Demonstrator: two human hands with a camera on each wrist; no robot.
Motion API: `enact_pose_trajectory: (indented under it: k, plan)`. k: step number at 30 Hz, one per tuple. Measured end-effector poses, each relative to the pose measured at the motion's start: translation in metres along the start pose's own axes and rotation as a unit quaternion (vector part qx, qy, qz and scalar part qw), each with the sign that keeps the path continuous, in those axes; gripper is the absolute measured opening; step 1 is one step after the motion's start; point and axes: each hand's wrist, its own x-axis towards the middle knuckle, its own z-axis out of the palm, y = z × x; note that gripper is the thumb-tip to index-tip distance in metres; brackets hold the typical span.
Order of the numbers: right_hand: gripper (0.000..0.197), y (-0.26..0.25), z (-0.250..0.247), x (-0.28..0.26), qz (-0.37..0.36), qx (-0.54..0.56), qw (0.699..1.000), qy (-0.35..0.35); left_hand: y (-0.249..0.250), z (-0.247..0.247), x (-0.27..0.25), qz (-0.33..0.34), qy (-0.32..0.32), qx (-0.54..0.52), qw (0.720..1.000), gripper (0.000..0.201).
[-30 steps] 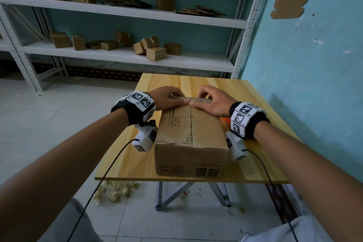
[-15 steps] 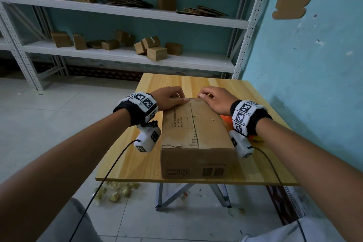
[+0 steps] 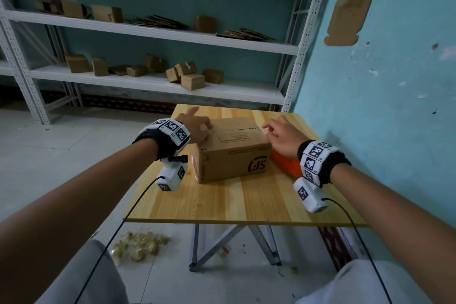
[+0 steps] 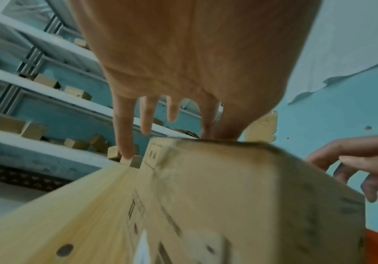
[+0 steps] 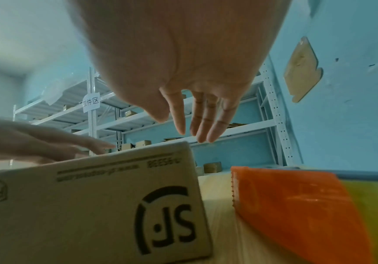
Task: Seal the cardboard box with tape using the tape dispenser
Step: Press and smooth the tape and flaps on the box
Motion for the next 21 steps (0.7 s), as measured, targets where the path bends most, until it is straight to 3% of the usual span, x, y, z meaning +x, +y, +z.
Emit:
enact_pose_trajectory:
  k: [6,10,15,21]
  plan:
    - [0.032,-0.018,0.006,-0.003,0.025,-0.010,0.997,0.077,0.012,-0.009,-0.017,0.023,-0.015,0.026,0.999,0.044]
    - [0.031,-0.029,0.008,-0.010,0.025,0.033,0.999,0.016,0.012,-0.009,-0.022,0.011,-0.044,0.052,0.998,0.067]
    - [0.040,-0.028,0.008,-0.010,0.020,0.003,0.999,0.044,0.013,-0.018,-0.028,0.037,0.003,0.068,0.997,0.046]
    - [0.061,-0.024,0.027,-0.009,0.063,0.009,0.996,-0.065,0.019,0.003,-0.024,0.070,0.035,-0.024,0.997,0.035]
